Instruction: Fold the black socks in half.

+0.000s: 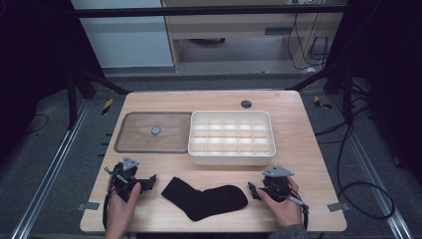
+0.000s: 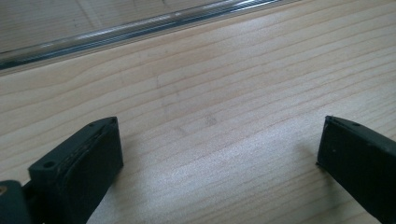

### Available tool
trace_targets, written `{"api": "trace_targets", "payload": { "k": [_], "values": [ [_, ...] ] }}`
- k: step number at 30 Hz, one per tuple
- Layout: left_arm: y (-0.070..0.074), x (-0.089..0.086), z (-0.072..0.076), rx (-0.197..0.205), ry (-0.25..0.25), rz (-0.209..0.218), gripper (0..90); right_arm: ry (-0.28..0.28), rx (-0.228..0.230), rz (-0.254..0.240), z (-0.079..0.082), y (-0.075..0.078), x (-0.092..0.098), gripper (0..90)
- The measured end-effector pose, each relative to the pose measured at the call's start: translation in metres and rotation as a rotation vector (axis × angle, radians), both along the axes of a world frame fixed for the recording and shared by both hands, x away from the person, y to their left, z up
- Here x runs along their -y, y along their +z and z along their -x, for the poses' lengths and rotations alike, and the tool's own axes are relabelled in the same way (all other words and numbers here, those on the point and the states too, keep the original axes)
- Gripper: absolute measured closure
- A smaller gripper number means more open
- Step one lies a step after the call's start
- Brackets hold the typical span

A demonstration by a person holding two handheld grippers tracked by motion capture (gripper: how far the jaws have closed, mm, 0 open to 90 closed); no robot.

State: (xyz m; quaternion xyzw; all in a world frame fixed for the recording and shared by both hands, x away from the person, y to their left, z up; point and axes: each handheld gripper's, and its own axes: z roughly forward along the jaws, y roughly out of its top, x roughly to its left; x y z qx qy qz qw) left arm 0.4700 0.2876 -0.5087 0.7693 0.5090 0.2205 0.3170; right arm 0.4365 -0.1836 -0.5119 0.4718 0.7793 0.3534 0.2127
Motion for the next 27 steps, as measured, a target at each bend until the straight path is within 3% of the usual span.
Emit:
{"api": "trace_targets", "payload": {
  "k": [9,13,14,15,16,19,20,22,24,27],
  "values": [
    [0.000,0.000,0.001,-0.003,-0.019,0.000,0.0,0.002,0.000,0.003,-0.001,0.000,0.002,17.5],
    [0.001,0.002,0.005,-0.010,-0.037,0.003,0.6,0.000,-0.014,0.002,0.002,0.002,0.003,22.3],
    [0.004,0.004,0.008,-0.020,-0.069,0.012,2.4,-0.007,-0.027,0.007,0.005,0.005,0.005,29.2],
    [0.004,0.004,0.008,-0.020,-0.069,0.012,5.1,-0.007,-0.027,0.007,0.005,0.005,0.005,29.2],
    [0.008,0.007,0.013,-0.041,-0.102,0.006,5.5,-0.007,-0.046,-0.006,0.008,0.011,0.006,31.1],
    [0.011,0.010,0.021,-0.058,-0.117,-0.021,5.8,-0.007,-0.027,0.012,0.010,0.021,0.005,36.1],
    [0.015,0.013,0.027,-0.066,-0.130,-0.025,7.1,0.002,-0.033,0.008,0.011,0.032,0.003,39.3],
    [0.018,0.014,0.030,-0.066,-0.136,-0.018,7.1,0.010,-0.046,-0.003,0.012,0.036,0.000,41.0],
    [0.027,0.021,0.034,-0.060,-0.143,-0.017,6.7,0.067,-0.090,-0.012,0.015,0.048,-0.010,44.4],
    [0.033,0.029,0.036,-0.064,-0.154,-0.029,7.4,0.106,-0.099,0.000,0.017,0.058,-0.019,48.1]
  ]
}}
